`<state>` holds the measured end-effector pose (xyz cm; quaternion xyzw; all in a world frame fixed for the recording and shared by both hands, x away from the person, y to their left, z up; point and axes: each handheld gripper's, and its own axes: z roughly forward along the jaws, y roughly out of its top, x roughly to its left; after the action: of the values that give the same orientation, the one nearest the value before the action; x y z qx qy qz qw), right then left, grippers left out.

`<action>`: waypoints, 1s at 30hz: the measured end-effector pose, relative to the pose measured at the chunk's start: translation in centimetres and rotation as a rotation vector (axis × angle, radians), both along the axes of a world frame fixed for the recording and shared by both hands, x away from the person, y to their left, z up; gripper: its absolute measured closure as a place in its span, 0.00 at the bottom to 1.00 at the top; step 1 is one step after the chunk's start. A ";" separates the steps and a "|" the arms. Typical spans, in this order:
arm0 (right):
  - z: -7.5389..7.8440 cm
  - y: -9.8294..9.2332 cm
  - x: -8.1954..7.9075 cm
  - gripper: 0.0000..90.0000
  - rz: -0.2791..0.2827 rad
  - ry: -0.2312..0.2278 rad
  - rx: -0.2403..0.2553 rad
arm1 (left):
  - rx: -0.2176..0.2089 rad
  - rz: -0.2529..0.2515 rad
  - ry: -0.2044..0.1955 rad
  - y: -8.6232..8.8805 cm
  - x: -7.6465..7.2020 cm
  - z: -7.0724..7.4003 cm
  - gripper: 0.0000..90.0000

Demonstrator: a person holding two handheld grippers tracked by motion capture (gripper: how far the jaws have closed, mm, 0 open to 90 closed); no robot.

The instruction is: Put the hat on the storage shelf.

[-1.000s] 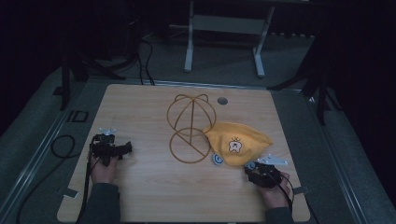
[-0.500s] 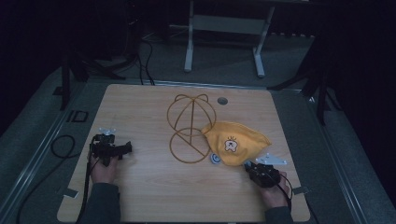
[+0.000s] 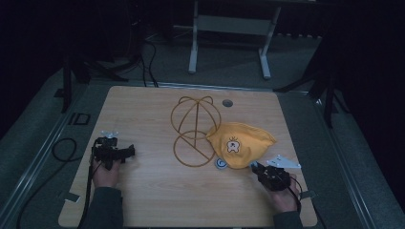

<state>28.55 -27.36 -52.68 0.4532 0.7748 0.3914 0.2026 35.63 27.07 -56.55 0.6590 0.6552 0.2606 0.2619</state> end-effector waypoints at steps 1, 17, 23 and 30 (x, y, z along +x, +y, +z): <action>0.1 0.0 0.0 0.86 0.001 -0.001 0.003 | -0.001 0.001 0.000 0.0 0.0 0.0 0.01; 3.0 -0.2 0.4 0.87 0.038 -0.046 0.017 | -0.001 0.001 0.000 0.0 0.0 0.0 0.01; 4.5 0.0 0.7 0.87 0.054 -0.072 0.012 | 0.000 0.000 0.000 0.0 0.0 0.0 0.01; 5.9 0.0 1.0 0.87 0.058 -0.106 0.014 | -0.001 0.001 0.000 0.0 0.0 0.0 0.01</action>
<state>29.52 -27.32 -46.73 0.4105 0.7731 0.4262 0.2286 35.63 27.06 -56.55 0.6585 0.6556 0.2606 0.2620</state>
